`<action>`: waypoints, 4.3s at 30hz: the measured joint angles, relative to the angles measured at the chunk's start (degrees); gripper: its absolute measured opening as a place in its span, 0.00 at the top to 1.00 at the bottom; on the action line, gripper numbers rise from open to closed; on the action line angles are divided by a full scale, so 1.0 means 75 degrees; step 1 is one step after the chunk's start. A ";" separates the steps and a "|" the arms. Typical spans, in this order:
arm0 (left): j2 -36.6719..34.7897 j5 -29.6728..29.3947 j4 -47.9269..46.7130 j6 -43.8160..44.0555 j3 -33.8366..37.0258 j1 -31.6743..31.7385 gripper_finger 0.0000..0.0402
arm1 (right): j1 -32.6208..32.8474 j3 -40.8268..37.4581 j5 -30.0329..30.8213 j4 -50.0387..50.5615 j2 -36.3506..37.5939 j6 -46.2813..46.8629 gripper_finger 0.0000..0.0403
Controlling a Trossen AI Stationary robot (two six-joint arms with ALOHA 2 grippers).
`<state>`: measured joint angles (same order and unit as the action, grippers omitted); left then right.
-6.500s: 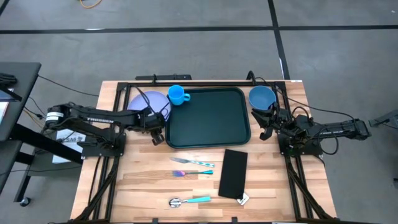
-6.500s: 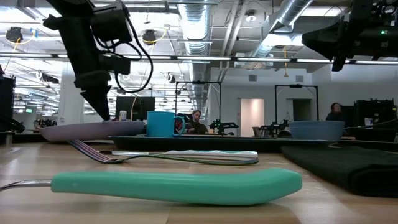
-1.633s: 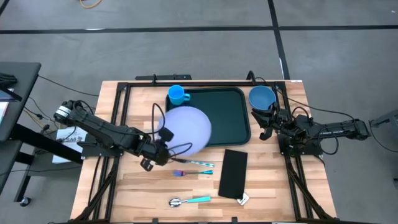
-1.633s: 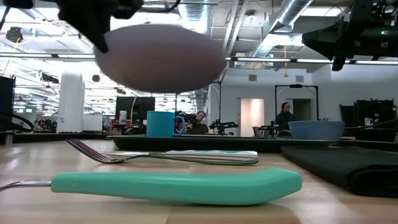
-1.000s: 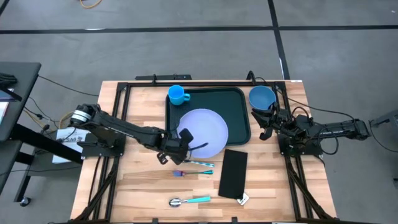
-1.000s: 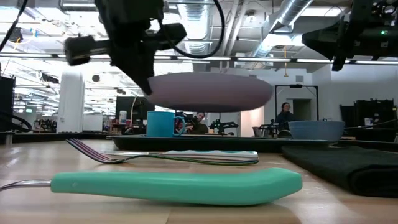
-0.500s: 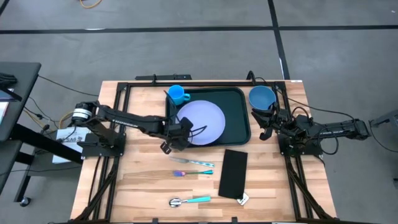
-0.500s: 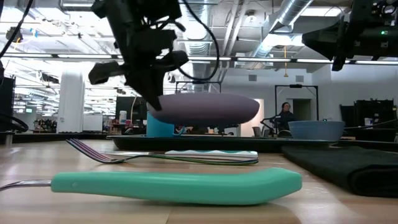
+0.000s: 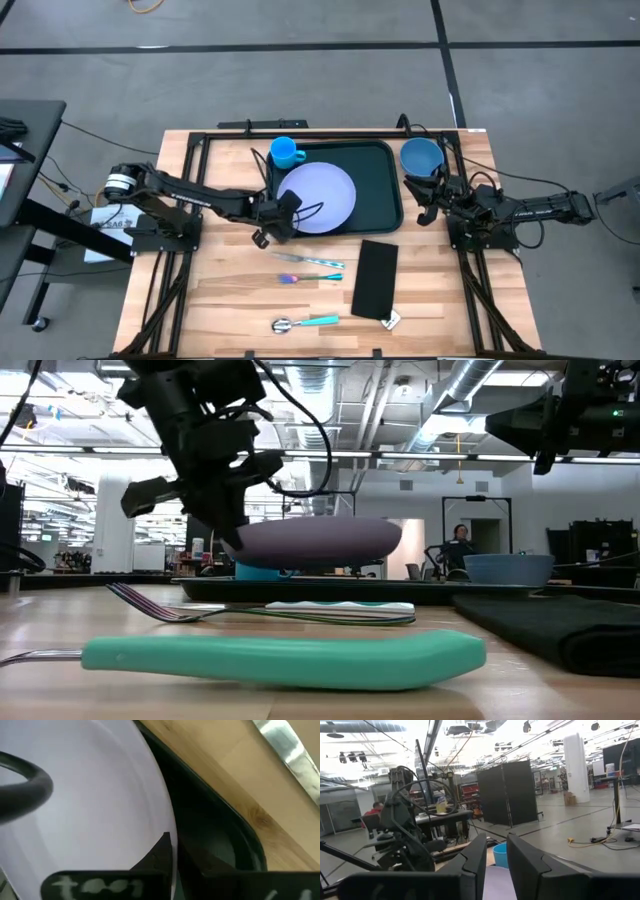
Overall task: Set up tray
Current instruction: Put the white plate on the black tray, then put the light blue bowl on the white plate
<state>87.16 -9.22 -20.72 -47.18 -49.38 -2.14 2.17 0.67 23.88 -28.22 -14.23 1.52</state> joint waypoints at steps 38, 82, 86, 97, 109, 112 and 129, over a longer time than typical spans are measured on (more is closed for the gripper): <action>0.0017 0.0175 0.1078 -0.0147 0.0864 0.0584 1.00 | -0.0003 0.0000 0.0003 0.0157 0.0002 0.0006 0.83; 0.0017 0.0304 0.1098 0.0338 0.0864 0.0584 0.91 | 0.0000 0.0000 0.0000 0.0156 -0.0001 0.0006 0.83; 0.0016 -0.0060 0.0792 0.0693 0.0627 0.0582 0.91 | -0.0003 0.0000 0.0000 0.0156 -0.0001 0.0006 0.83; -0.1270 0.0636 -0.1908 0.1925 -0.1133 0.0545 0.91 | -0.0003 0.0000 0.0006 0.0154 -0.0001 0.0000 0.83; -0.4251 0.1977 -0.1803 0.5037 -0.1201 0.0424 0.91 | 0.0006 0.0000 0.0009 0.0031 -0.0001 0.0147 0.83; -0.4690 0.2015 -0.1678 0.5655 -0.0547 0.0424 0.91 | 0.0007 0.0190 0.0030 -0.0048 -0.0003 0.0403 0.83; -0.6275 0.2843 0.2203 0.7534 0.2254 -0.0065 0.91 | -0.1657 0.7628 0.0307 1.0080 -0.4062 0.1007 0.85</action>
<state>40.10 12.10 -4.20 9.32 -32.47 -2.63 -10.25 57.88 26.18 47.39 -44.69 9.07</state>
